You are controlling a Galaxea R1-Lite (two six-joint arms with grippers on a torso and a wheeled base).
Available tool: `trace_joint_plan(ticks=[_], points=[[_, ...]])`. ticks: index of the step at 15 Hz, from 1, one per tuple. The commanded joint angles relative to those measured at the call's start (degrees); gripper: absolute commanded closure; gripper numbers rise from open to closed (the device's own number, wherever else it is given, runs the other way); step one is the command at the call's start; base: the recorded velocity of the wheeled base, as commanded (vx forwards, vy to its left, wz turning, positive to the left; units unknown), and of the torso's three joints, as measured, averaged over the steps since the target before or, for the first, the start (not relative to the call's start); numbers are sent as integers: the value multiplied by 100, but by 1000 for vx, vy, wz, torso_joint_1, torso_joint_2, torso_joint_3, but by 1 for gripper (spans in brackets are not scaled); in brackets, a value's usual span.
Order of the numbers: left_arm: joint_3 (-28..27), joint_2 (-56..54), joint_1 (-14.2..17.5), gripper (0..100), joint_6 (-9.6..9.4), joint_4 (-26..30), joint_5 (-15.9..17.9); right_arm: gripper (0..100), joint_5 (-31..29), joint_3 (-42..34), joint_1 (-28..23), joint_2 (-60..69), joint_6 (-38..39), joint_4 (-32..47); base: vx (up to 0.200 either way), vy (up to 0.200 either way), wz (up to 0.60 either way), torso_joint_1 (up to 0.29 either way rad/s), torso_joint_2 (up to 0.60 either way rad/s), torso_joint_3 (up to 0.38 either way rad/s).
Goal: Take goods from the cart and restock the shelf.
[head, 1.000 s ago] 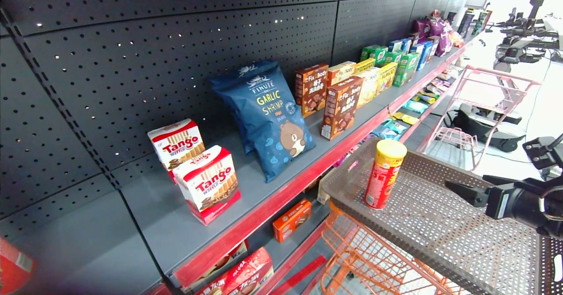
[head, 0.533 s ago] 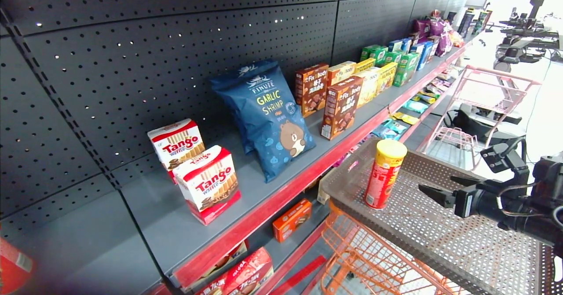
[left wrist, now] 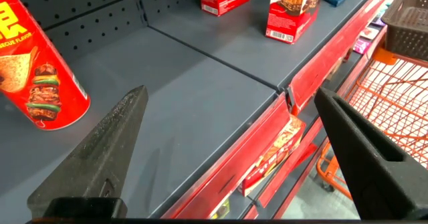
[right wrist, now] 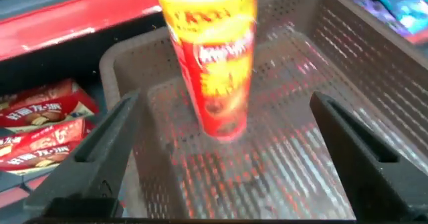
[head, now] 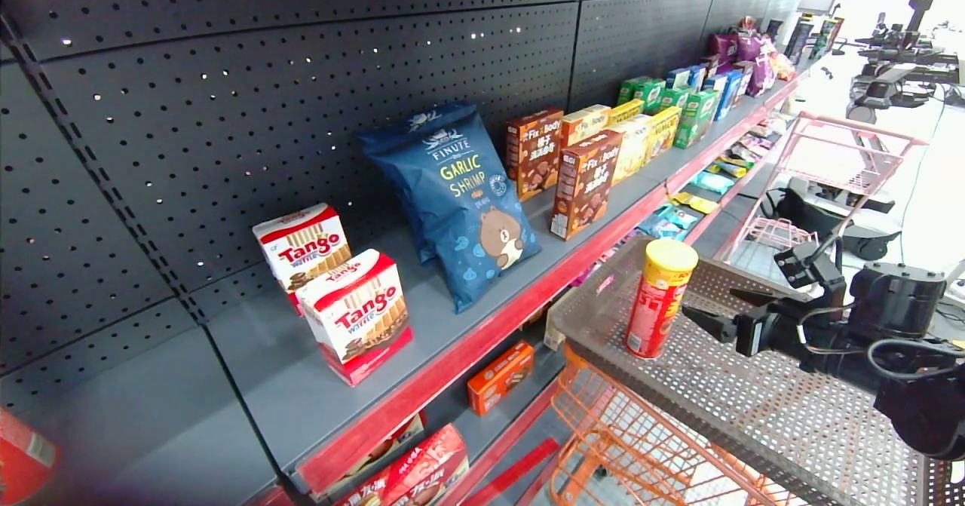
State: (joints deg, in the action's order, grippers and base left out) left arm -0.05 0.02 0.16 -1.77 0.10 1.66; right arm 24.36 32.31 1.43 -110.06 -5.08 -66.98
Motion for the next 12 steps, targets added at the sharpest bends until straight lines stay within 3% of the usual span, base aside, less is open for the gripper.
trace_joint_plan(ticks=[1, 12], points=[[5, -2, 2, 0, 1, -1, 1, 0, 52, 426, 86, -455, -1, 0, 0, 0, 0, 0, 0, 0], [5, -2, 2, 0, 1, -1, 1, 0, 227, 2579, 297, -1949, -89, 281, 0, 0, 0, 0, 0, 0]])
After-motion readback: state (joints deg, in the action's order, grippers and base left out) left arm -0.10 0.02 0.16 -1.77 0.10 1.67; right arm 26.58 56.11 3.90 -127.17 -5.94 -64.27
